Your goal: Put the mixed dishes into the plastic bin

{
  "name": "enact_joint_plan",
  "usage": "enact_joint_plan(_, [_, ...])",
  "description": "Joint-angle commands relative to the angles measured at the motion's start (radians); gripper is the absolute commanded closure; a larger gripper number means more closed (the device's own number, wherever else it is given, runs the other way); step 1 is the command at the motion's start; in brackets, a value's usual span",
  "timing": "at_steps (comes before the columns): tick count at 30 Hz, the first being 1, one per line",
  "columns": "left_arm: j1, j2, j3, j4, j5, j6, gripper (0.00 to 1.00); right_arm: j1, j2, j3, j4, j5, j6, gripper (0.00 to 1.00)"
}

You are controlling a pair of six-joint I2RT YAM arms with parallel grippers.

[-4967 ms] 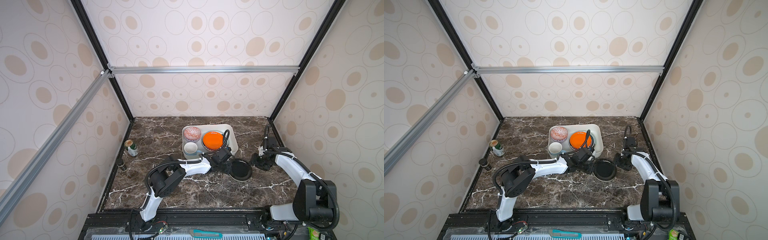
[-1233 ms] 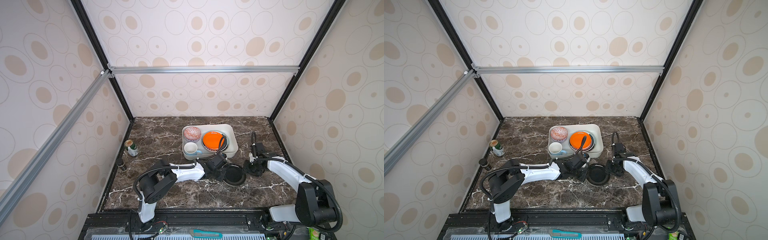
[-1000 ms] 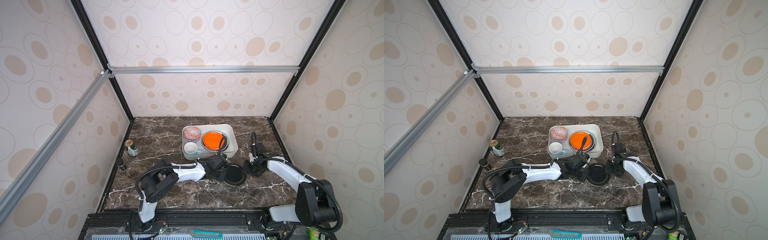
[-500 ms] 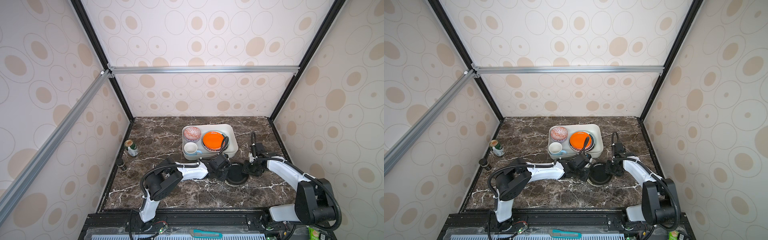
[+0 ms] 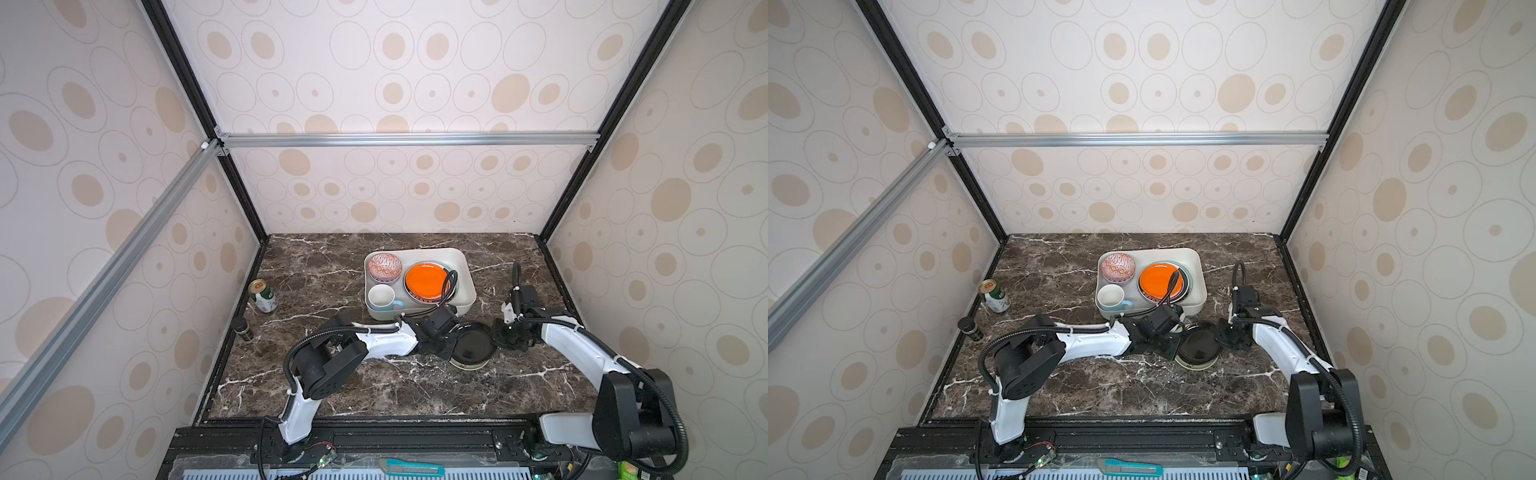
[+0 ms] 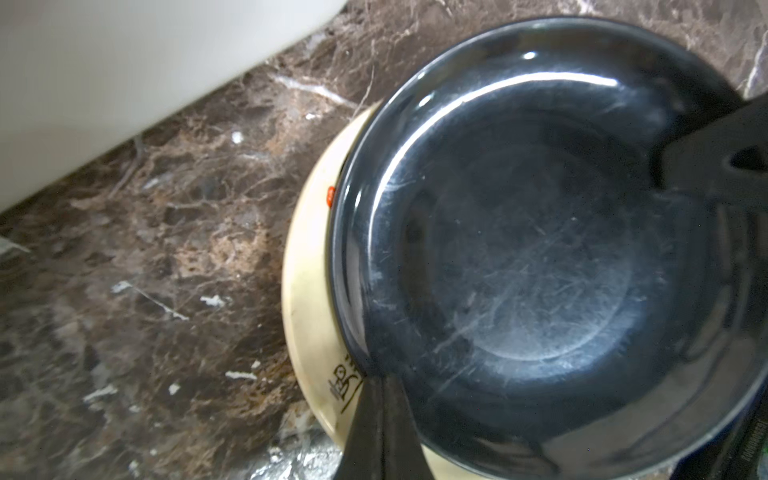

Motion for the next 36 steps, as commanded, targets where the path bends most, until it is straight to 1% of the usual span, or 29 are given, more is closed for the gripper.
enact_joint_plan(1, [-0.01,-0.021,0.018,-0.032,-0.005,0.01,1.0,-0.006,-0.015,0.005,-0.065,0.023,-0.004,0.99])
enact_joint_plan(3, [-0.01,-0.051,0.008,-0.038,-0.021,0.01,0.96,-0.008,-0.033,0.013,-0.078,0.018,-0.005,1.0])
enact_joint_plan(4, [-0.01,-0.068,0.002,-0.041,-0.03,0.011,0.9,-0.008,-0.042,0.018,-0.084,0.015,-0.004,1.0])
enact_joint_plan(5, [-0.01,-0.086,-0.005,-0.045,-0.038,0.01,0.85,-0.009,-0.05,0.023,-0.092,0.012,-0.002,1.0])
enact_joint_plan(6, [-0.01,-0.102,-0.015,-0.046,-0.042,0.008,0.83,-0.01,-0.059,0.026,-0.097,0.01,-0.001,1.0])
enact_joint_plan(8, [-0.011,-0.139,-0.035,-0.045,-0.054,0.001,0.73,-0.01,-0.079,0.034,-0.11,0.007,0.001,1.0])
enact_joint_plan(10, [-0.01,-0.181,-0.057,-0.046,-0.067,-0.002,0.57,-0.01,-0.099,0.043,-0.125,0.005,0.002,1.0])
enact_joint_plan(11, [-0.01,-0.201,-0.066,-0.046,-0.074,-0.004,0.48,-0.01,-0.107,0.049,-0.131,0.006,0.002,1.0])
enact_joint_plan(12, [-0.01,-0.223,-0.076,-0.05,-0.08,-0.004,0.35,-0.01,-0.117,0.055,-0.142,0.007,0.002,1.0])
enact_joint_plan(13, [-0.01,-0.242,-0.083,-0.052,-0.089,-0.004,0.25,-0.01,-0.125,0.061,-0.152,0.005,0.002,1.0])
enact_joint_plan(16, [-0.012,-0.309,-0.107,-0.063,-0.113,-0.004,0.01,-0.01,-0.149,0.079,-0.177,0.005,0.003,1.0])
enact_joint_plan(20, [-0.012,-0.396,-0.133,-0.088,-0.148,-0.006,0.01,-0.01,-0.19,0.106,-0.219,0.008,0.003,1.0])
enact_joint_plan(24, [-0.01,-0.486,-0.151,-0.131,-0.205,-0.007,0.01,-0.01,-0.233,0.144,-0.262,0.008,0.004,1.0])
enact_joint_plan(28, [0.003,-0.58,-0.17,-0.185,-0.267,0.002,0.01,-0.01,-0.246,0.199,-0.294,0.002,0.002,1.0])
enact_joint_plan(33, [0.064,-0.71,-0.232,-0.217,-0.273,0.007,0.01,-0.01,-0.226,0.271,-0.304,-0.004,0.01,1.0])
enact_joint_plan(36, [0.109,-0.776,-0.262,-0.246,-0.29,0.013,0.01,-0.008,-0.184,0.312,-0.281,-0.025,0.02,1.0])
